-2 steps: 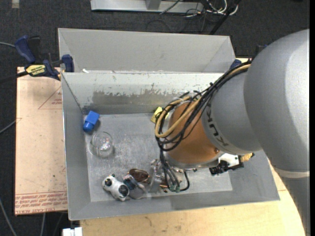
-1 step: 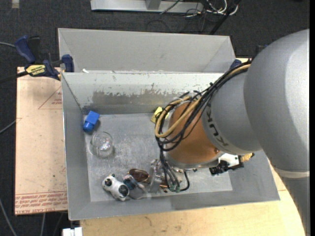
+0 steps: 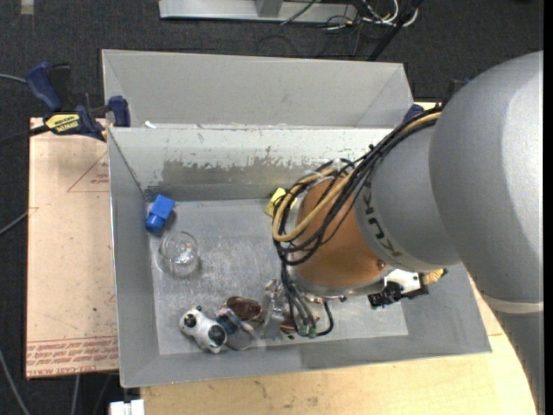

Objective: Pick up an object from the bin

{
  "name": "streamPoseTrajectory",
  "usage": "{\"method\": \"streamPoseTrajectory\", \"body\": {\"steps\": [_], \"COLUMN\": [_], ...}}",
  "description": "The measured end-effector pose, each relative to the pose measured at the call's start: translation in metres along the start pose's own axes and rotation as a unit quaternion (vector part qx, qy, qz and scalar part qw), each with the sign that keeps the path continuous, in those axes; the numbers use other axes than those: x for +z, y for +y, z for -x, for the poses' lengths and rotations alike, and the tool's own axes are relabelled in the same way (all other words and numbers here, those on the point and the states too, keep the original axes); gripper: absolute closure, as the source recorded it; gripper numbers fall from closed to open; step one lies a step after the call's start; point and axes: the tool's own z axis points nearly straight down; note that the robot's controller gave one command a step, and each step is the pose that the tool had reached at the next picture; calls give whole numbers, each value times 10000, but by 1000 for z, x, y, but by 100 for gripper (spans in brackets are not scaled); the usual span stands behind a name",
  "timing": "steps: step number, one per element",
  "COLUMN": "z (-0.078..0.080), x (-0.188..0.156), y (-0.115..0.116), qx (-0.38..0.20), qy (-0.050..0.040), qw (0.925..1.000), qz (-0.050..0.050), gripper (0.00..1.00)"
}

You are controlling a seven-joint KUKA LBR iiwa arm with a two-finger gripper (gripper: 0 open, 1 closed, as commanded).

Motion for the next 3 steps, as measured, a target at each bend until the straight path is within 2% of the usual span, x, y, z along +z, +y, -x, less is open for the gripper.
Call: {"method": "streamPoseTrajectory", "body": {"steps": [2,3], "z": [-1,0], "x": [-19,-31], "y": [0,0], "qx": [0,-1], "qy": [18,-6], "qw": [10000,10000], "qz": [-9,2], "gripper": [100,100]}}
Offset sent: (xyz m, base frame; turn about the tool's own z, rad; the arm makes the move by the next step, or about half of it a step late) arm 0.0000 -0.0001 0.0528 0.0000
